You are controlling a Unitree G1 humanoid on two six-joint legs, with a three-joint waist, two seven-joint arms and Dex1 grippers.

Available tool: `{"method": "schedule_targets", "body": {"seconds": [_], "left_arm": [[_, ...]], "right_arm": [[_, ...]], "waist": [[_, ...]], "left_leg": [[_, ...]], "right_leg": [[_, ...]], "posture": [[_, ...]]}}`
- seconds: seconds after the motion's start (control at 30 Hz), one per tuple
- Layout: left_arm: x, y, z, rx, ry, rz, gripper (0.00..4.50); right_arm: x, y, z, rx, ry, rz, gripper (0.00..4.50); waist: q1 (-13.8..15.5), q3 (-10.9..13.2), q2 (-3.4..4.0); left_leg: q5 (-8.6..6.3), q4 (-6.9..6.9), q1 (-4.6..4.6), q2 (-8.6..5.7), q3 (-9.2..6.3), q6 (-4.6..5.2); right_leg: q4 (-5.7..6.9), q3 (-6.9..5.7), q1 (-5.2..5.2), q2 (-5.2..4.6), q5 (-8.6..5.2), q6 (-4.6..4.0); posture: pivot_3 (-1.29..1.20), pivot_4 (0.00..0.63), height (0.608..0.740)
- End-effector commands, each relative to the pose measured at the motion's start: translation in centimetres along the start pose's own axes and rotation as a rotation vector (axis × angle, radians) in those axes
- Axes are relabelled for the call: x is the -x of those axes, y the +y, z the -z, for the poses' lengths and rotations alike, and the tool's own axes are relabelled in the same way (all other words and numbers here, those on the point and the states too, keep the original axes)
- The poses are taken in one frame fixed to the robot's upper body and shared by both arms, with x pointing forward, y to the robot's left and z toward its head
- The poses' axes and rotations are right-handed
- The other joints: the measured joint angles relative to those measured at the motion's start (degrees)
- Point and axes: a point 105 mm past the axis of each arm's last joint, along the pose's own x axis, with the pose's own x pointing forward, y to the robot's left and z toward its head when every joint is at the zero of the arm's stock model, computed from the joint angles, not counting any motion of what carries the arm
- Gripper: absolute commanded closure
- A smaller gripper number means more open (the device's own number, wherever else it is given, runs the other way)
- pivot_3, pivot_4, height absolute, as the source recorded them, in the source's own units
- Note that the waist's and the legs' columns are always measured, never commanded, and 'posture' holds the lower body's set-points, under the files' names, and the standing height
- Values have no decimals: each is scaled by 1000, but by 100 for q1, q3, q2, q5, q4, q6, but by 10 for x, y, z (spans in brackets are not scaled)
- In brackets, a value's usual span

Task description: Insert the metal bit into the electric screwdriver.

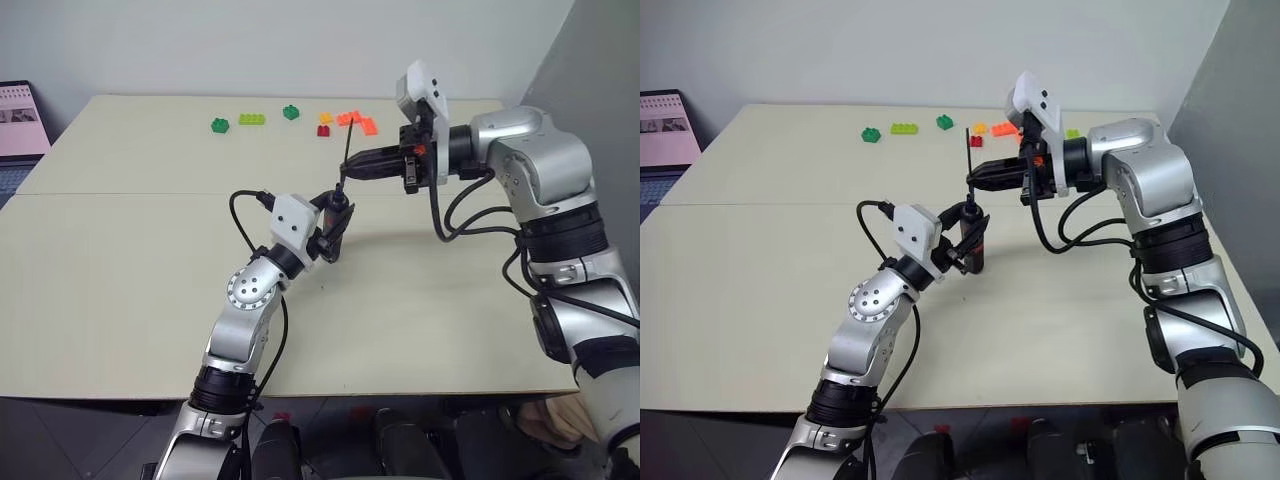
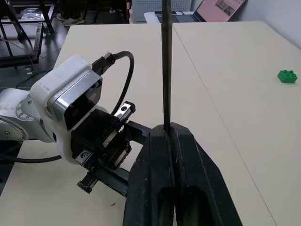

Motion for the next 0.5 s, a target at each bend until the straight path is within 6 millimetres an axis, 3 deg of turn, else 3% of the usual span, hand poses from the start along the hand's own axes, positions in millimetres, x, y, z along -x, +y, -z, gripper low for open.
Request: {"method": "schedule_targets", "body": {"seconds": [0.03, 0.5], "left_arm": [[5, 4, 14, 2, 60, -24, 2859], [6, 6, 17, 12, 66, -44, 2859]], "right_arm": [[2, -1, -14, 31, -29, 3, 4500], [4, -6, -19, -20, -60, 18, 4500]], "waist": [[0, 0, 0], [-2, 0, 1]], "left_leg": [[0, 0, 0, 0, 0, 0], [0, 0, 2, 0, 0, 0]], "right_leg": [[0, 0, 0, 0, 0, 0], [1, 1, 1, 0, 0, 0]], "posture": [[0, 150, 740], [0, 150, 740]]}}
